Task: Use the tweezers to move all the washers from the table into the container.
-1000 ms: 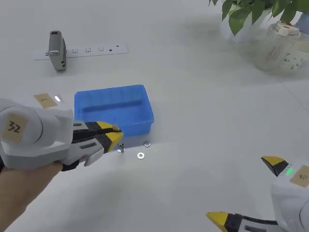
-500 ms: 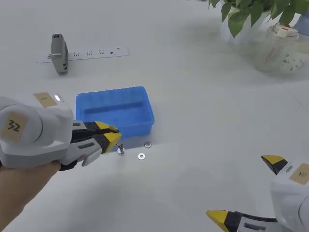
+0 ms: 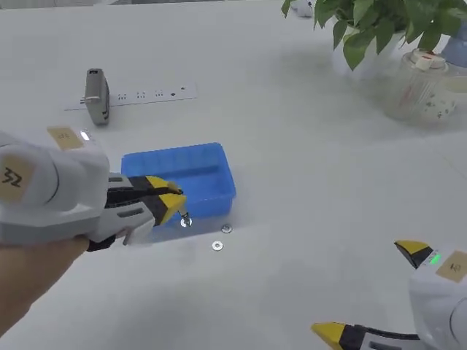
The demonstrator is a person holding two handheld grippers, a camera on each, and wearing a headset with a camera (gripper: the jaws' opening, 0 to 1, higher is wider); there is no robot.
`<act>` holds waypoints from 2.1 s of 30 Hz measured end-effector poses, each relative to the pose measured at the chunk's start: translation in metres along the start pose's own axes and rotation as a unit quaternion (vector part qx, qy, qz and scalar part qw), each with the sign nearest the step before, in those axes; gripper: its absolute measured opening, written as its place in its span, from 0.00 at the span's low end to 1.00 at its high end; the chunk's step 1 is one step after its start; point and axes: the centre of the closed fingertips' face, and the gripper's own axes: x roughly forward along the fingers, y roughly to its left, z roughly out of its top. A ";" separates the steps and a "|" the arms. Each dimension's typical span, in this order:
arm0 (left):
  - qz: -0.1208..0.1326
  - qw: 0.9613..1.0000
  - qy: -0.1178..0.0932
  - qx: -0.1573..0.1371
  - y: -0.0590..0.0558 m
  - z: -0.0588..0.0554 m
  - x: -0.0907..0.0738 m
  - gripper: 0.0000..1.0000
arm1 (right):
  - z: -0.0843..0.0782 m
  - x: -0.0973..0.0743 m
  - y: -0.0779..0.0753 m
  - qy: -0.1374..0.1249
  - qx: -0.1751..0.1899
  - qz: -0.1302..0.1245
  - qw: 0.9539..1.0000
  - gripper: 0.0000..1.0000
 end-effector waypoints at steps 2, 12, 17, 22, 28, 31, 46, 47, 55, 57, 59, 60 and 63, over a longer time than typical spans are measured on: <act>0.002 1.000 -0.003 0.003 0.003 0.005 -0.002 0.00 | 0.004 -0.001 0.001 -0.011 0.007 0.003 1.000 0.92; 0.007 1.000 -0.011 0.020 0.014 0.021 -0.005 0.00 | 0.002 0.000 0.000 -0.008 0.005 0.000 1.000 0.92; 0.004 1.000 -0.008 0.025 0.019 0.022 0.001 0.00 | 0.000 0.001 0.000 -0.002 0.003 -0.002 1.000 0.91; 0.005 1.000 -0.008 0.023 0.026 0.021 0.008 0.00 | -0.003 0.002 0.000 0.004 0.002 -0.002 1.000 0.90; 0.009 1.000 -0.001 0.015 0.037 0.012 0.016 0.00 | -0.005 0.003 0.000 0.010 -0.001 -0.003 1.000 0.90; 0.008 1.000 0.005 0.009 0.043 0.005 0.024 0.00 | -0.005 0.003 0.000 0.012 0.000 -0.002 1.000 0.90; 0.000 1.000 0.031 -0.006 0.048 -0.019 0.045 0.00 | -0.008 0.004 0.000 0.021 -0.002 0.002 1.000 0.89; -0.001 0.999 0.033 -0.007 0.047 -0.020 0.046 0.00 | -0.008 0.004 0.000 0.020 -0.002 0.002 1.000 0.89; 0.000 0.999 0.036 -0.012 0.046 -0.023 0.046 0.00 | -0.008 0.004 0.000 0.020 -0.002 0.003 1.000 0.89; 0.004 0.999 0.034 -0.012 0.047 -0.021 0.045 0.00 | -0.008 0.004 0.000 0.020 -0.003 0.003 1.000 0.89; 0.007 0.999 0.029 -0.013 0.048 -0.018 0.043 0.00 | -0.007 0.004 0.000 0.019 -0.002 0.002 1.000 0.89; 0.008 0.999 0.028 -0.013 0.048 -0.017 0.042 0.00 | -0.007 0.004 0.000 0.018 -0.002 0.002 1.000 0.89; 0.008 0.999 0.029 -0.013 0.047 -0.017 0.041 0.00 | -0.007 0.003 0.000 0.017 -0.003 0.002 1.000 0.89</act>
